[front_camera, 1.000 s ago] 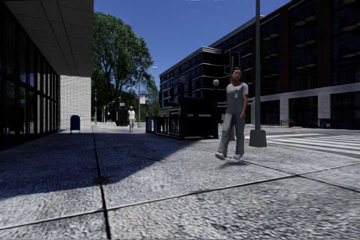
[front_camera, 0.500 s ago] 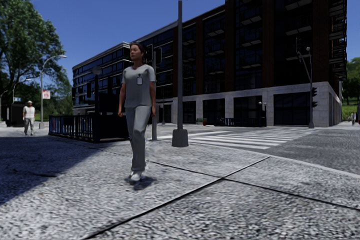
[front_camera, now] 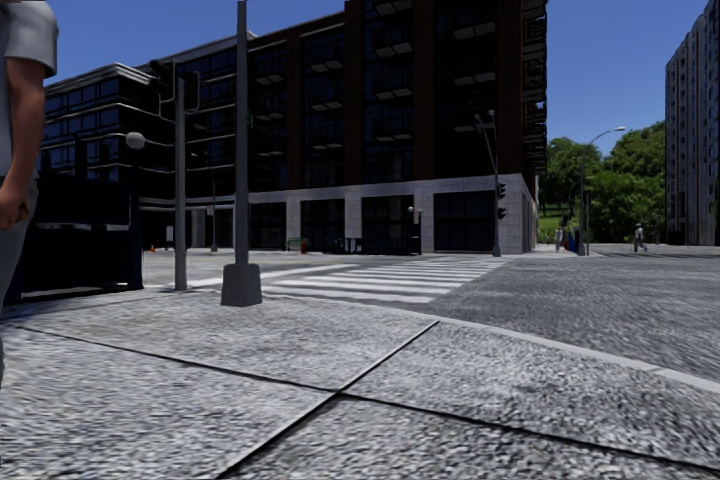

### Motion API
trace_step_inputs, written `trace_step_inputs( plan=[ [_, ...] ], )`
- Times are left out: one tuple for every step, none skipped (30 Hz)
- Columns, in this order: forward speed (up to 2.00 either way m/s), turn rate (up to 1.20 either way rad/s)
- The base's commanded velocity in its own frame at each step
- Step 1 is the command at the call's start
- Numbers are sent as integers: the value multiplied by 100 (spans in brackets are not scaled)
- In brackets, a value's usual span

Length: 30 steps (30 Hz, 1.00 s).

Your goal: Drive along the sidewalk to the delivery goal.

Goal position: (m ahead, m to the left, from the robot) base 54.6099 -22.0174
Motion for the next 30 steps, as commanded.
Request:
trace_step_inputs(
  plan=[
    [177,-51],
    [177,-51],
    [177,-51],
    [177,-51],
    [177,-51],
    [177,-32],
    [177,0],
    [177,0],
    [177,0],
    [177,0],
    [177,0],
    [177,0],
    [178,13],
    [178,29],
    [178,29],
    [178,43],
    [178,54],
    [178,58],
    [178,60],
    [178,60],
    [178,60],
    [178,61],
    [178,61],
    [178,61],
    [178,61],
    [178,61],
    [178,61],
    [178,60],
    [178,60],
    [178,43]
  ],
)
